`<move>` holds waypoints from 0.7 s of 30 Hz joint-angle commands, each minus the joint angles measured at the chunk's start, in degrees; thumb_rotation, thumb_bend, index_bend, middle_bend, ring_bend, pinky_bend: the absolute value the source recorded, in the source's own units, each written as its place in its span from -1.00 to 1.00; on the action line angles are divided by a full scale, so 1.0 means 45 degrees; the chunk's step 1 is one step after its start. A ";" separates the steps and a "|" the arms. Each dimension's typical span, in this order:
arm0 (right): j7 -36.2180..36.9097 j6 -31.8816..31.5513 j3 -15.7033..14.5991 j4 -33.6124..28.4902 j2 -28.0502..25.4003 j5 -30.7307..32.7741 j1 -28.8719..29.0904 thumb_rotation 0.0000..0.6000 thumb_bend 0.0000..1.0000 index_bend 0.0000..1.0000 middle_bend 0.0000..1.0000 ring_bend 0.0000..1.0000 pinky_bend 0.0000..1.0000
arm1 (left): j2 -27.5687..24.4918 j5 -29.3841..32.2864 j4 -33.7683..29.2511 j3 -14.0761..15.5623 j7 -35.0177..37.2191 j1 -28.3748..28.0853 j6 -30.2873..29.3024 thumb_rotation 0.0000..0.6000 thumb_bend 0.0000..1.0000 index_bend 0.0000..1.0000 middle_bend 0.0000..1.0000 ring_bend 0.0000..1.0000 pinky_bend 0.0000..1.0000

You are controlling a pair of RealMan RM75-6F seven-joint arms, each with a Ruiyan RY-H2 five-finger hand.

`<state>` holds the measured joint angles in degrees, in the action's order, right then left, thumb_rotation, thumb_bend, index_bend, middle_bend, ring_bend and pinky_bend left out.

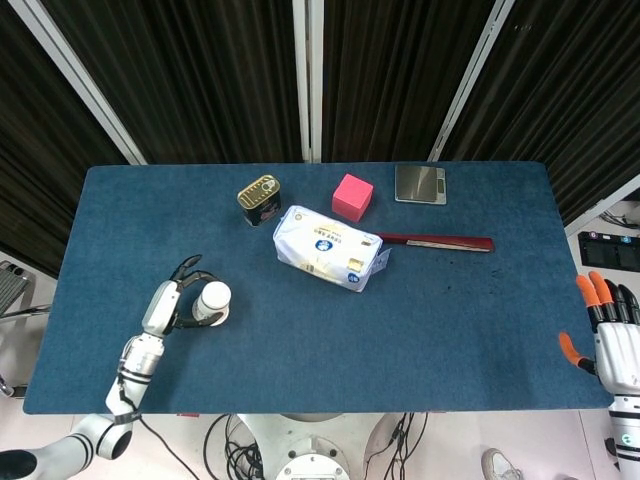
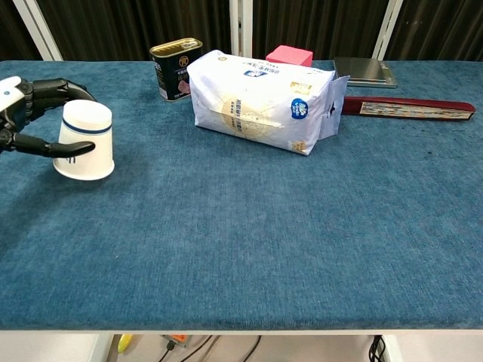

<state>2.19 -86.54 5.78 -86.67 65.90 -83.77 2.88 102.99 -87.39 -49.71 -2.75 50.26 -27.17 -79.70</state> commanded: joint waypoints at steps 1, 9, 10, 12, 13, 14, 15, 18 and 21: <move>0.0019 -0.0007 0.0005 -0.0004 -0.0017 0.0004 -0.0004 1.00 -0.45 -1.00 -1.00 -1.00 -1.00 | 0.0315 -0.0075 0.0508 -0.0021 0.0355 0.0109 -0.0045 1.00 -0.71 -0.25 -0.20 -0.86 -0.79; -0.0037 0.0141 -0.0045 -0.0024 -0.0042 0.0068 0.0014 1.00 -0.45 -1.00 -1.00 -1.00 -1.00 | 0.0378 -0.0435 0.0933 0.0193 0.0978 0.0091 -0.0012 1.00 -0.71 -0.64 -0.46 -0.95 -0.81; -0.0063 0.0157 -0.0048 -0.0038 -0.0046 0.0074 0.0020 1.00 -0.45 -1.00 -1.00 -1.00 -1.00 | 0.0345 -0.0491 0.0932 0.0236 0.1014 0.0086 -0.0008 1.00 -0.71 -0.70 -0.57 -0.98 -0.81; -0.0092 0.0158 -0.0039 -0.0056 -0.0045 0.0079 0.0029 1.00 -0.45 -1.00 -1.00 -1.00 -1.00 | 0.0262 -0.0607 0.0912 0.0340 0.1013 0.0085 0.0014 1.00 -0.71 -0.76 -0.75 -1.00 -0.82; -0.0080 0.0147 -0.0031 -0.0066 -0.0045 0.0078 0.0030 1.00 -0.45 -1.00 -1.00 -1.00 -1.00 | 0.0221 -0.0641 0.0883 0.0370 0.1024 0.0094 0.0009 1.00 -0.71 -0.77 -0.82 -1.00 -0.82; -0.0059 0.0118 -0.0016 -0.0075 -0.0047 0.0073 0.0027 1.00 -0.45 -1.00 -1.00 -1.00 -1.00 | 0.0158 -0.0677 0.0821 0.0402 0.1032 0.0106 0.0003 1.00 -0.71 -0.78 -0.85 -1.00 -0.82; -0.0048 0.0096 -0.0004 -0.0074 -0.0047 0.0070 0.0026 1.00 -0.45 -1.00 -1.00 -1.00 -1.00 | 0.0101 -0.0712 0.0751 0.0415 0.1030 0.0117 -0.0042 1.00 -0.71 -0.78 -0.87 -1.00 -0.82; -0.0010 0.0039 0.0012 -0.0084 -0.0074 0.0061 0.0009 1.00 -0.44 -1.00 -1.00 -1.00 -1.00 | -0.0228 -0.0927 0.0302 0.0395 0.0886 0.0149 -0.0512 1.00 -0.71 -0.81 -0.91 -1.00 -0.84; 0.0005 -0.0027 0.0040 -0.0078 -0.0106 0.0080 -0.0018 1.00 -0.44 -1.00 -1.00 -1.00 -1.00 | -0.1321 -0.1507 -0.0971 0.0385 -0.0042 0.0103 -0.1436 1.00 -0.71 -0.85 -0.95 -1.00 -0.88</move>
<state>2.20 -86.66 5.95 -87.02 65.45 -83.41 2.82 100.76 -92.14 -49.87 -1.00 53.32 -26.61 -83.20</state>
